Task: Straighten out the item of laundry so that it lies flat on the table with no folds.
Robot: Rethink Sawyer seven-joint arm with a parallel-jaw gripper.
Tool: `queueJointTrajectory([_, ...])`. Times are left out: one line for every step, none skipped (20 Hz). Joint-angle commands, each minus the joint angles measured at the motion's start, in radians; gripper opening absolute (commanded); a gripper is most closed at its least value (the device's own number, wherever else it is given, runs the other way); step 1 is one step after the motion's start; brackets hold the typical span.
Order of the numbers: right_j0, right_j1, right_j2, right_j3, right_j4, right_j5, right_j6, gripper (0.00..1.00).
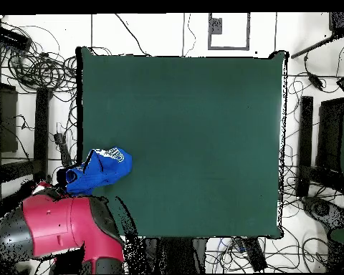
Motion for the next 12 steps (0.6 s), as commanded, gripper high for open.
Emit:
queueJointTrajectory([-0.110,-0.005,0.140,0.109,-0.051,-0.034,-0.225,0.00])
queueJointTrajectory([-0.143,-0.003,0.150,0.130,-0.064,-0.057,-0.260,0.00])
queueJointTrajectory([-0.175,-0.009,0.161,0.154,-0.077,-0.077,-0.291,0.00])
queueJointTrajectory([-0.205,-0.010,0.173,0.170,-0.098,-0.094,-0.312,0.00])
queueJointTrajectory([-0.235,-0.011,0.185,0.185,-0.119,-0.110,-0.332,0.00])
queueJointTrajectory([-0.265,-0.006,0.200,0.193,-0.146,-0.125,-0.345,0.00])
queueJointTrajectory([-0.292,-0.001,0.215,0.202,-0.169,-0.141,-0.355,0.00])
queueJointTrajectory([-0.320,0.009,0.232,0.210,-0.193,-0.162,-0.361,0.00])
queueJointTrajectory([-0.349,0.016,0.251,0.220,-0.215,-0.178,-0.365,0.00])
queueJointTrajectory([-0.374,0.025,0.266,0.223,-0.241,-0.187,-0.365,0.00])
queueJointTrajectory([-0.396,0.033,0.280,0.227,-0.263,-0.199,-0.366,0.00])
queueJointTrajectory([-0.422,0.043,0.299,0.233,-0.284,-0.213,-0.363,0.00])
